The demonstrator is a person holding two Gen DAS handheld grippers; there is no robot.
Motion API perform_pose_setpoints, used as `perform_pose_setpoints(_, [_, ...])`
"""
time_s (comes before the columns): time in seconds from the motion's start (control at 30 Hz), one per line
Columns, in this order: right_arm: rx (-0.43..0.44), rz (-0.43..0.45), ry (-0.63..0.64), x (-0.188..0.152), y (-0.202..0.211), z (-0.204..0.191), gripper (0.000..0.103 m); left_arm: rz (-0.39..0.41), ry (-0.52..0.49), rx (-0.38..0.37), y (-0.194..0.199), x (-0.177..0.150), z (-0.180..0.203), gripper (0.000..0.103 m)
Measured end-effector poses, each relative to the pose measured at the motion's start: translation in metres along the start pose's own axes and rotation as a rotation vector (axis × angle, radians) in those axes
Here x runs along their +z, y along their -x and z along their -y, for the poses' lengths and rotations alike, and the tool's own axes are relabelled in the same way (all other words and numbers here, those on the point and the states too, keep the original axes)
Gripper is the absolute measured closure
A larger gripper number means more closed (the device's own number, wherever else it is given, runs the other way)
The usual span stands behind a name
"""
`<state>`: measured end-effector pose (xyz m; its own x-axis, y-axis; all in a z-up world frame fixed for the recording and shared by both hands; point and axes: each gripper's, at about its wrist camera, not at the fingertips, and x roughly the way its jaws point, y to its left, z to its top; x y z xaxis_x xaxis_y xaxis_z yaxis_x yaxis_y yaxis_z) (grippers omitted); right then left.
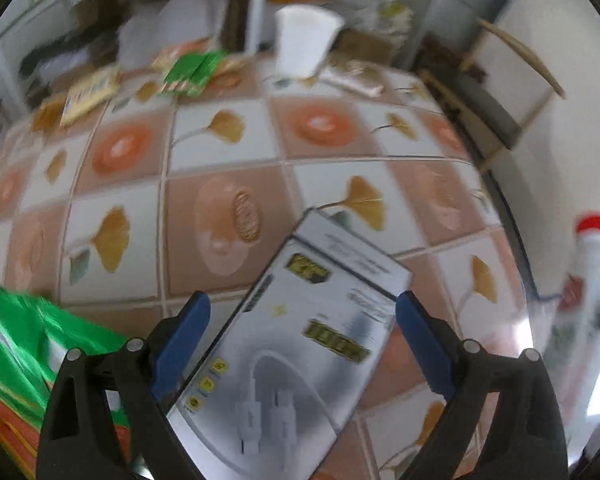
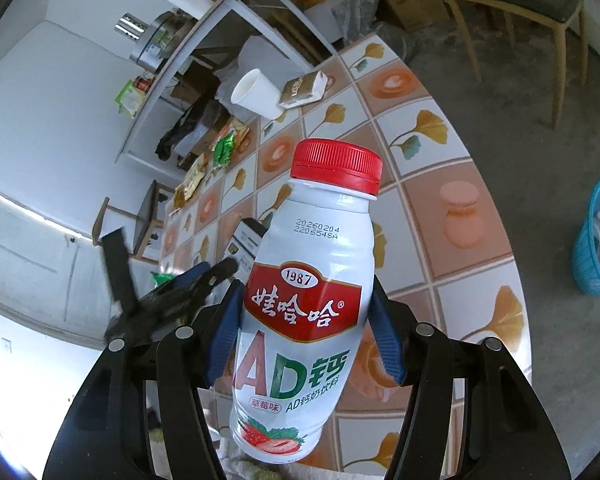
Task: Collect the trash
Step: 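Grasp the white KUYAN cable box with the left gripper and lift it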
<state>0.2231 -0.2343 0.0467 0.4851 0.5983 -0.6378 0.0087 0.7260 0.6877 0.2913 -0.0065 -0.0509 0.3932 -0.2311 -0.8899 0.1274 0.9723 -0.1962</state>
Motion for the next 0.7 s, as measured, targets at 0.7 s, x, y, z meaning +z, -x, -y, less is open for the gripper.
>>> perform_pose_setpoints(0.7, [0.012,0.019,-0.017,-0.027,0.015,0.014,0.046,-0.135,0.301,-0.551,0.037,-0.063,0.016,0.011])
